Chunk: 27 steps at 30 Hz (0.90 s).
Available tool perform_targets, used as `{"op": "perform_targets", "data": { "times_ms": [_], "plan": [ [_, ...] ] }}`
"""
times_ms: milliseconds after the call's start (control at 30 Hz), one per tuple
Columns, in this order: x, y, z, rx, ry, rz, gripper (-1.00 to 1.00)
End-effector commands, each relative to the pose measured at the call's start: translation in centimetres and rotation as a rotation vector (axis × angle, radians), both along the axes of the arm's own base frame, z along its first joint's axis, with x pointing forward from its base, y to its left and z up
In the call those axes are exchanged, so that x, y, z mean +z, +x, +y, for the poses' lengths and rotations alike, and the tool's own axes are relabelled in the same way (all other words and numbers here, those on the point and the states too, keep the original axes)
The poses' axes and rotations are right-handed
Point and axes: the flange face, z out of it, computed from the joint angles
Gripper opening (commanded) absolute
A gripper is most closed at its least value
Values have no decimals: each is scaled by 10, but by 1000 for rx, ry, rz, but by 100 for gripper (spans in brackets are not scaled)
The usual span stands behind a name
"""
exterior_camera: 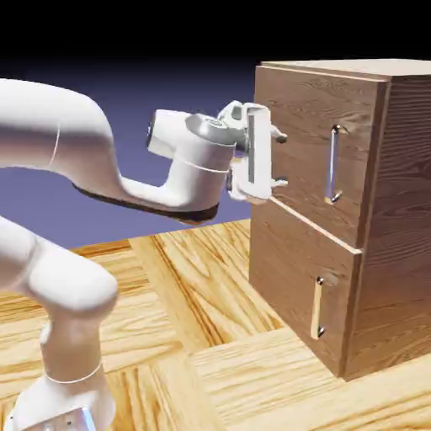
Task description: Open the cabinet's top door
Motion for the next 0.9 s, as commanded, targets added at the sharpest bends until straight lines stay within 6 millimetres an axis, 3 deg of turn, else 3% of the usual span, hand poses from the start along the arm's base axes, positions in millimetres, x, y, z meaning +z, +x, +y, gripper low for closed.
{"op": "perform_targets", "data": {
  "times_ms": [0,600,667,833,867],
  "plan": [
    [-1,0,-3,12,-43,-13,0],
    [-28,22,-68,154,-822,-243,0],
    [-30,23,-71,157,-850,-251,0],
    [-30,73,-69,157,-850,-251,0],
    [-30,73,-69,157,-850,-251,-100]
  ]
}}
